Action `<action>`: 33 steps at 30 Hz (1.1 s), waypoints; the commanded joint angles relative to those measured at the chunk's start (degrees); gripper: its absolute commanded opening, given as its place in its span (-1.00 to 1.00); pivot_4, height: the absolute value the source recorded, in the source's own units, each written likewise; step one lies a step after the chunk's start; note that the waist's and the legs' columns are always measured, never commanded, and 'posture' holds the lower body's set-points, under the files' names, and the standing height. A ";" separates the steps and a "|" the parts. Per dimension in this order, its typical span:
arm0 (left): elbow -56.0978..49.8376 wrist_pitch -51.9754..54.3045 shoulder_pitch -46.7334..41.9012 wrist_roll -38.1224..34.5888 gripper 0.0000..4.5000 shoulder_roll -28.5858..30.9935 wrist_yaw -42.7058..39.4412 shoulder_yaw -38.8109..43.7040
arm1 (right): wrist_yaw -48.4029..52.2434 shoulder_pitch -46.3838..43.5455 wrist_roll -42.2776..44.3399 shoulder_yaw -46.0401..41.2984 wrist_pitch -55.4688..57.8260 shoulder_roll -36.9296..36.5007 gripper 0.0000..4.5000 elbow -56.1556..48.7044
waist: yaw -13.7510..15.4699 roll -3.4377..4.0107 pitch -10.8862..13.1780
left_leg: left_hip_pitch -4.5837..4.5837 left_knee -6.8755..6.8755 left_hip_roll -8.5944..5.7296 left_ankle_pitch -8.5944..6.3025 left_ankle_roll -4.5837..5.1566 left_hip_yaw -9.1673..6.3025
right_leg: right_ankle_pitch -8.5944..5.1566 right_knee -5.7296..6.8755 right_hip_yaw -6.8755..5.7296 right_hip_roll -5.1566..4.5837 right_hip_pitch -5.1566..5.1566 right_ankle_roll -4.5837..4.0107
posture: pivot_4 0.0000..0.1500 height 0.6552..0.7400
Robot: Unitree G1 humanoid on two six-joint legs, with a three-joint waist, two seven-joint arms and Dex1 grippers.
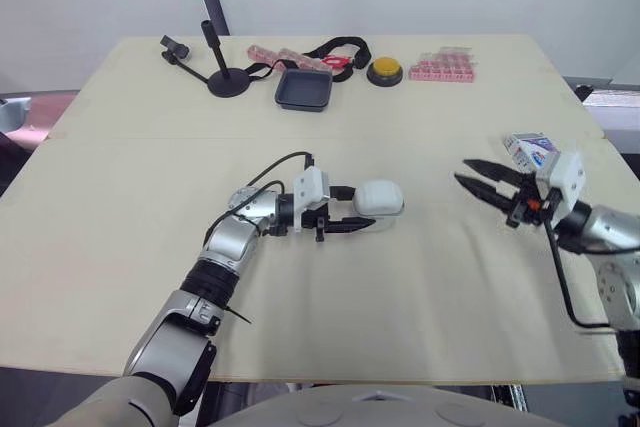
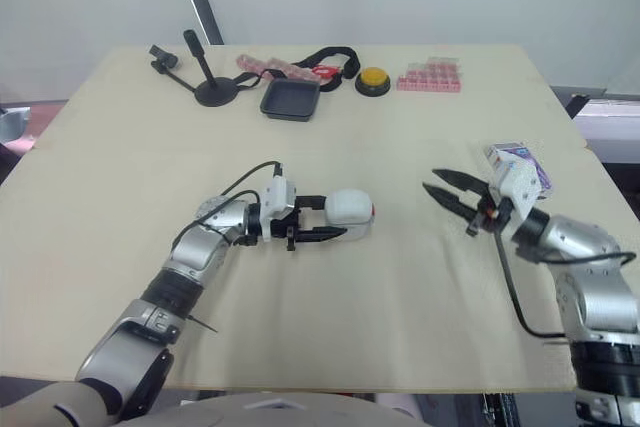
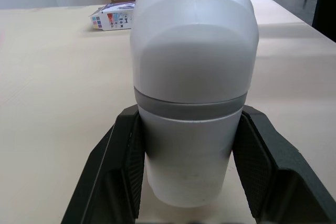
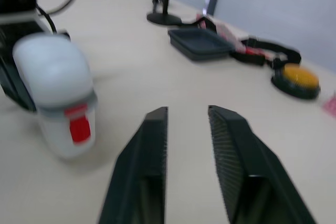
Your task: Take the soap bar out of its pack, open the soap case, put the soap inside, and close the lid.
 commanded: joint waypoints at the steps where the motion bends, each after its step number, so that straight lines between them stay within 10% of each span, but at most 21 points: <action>1: -0.23 0.42 -0.18 0.11 -0.17 0.74 0.12 0.73 | -3.42 -4.80 2.96 2.47 6.75 -1.23 -0.99 -8.38 | -0.02 0.00 0.00 | 0.01 0.00 0.00 0.00 0.00 0.00 | 0.00 0.00 0.00 0.00 0.00 0.00 | 1.00 1.00; 12: -1.03 1.21 -0.04 0.05 -0.17 0.57 0.51 0.55 | -10.94 -15.66 1.59 13.97 23.72 -1.43 -0.99 -18.59 | 0.20 0.00 0.00 | 0.38 -0.22 -0.05 0.01 -0.01 0.04 | 0.00 0.00 -0.03 -0.06 -0.04 0.00 | 1.00 1.00; 33: -2.47 1.74 0.84 0.01 -0.17 0.72 0.88 0.10 | -6.73 -11.24 -2.17 19.82 22.34 -2.72 -0.99 -19.86 | 0.18 -0.01 0.01 | 0.30 -0.39 -0.04 0.01 -0.03 0.07 | 0.00 -0.18 -0.03 -0.07 0.00 0.00 | 1.00 1.00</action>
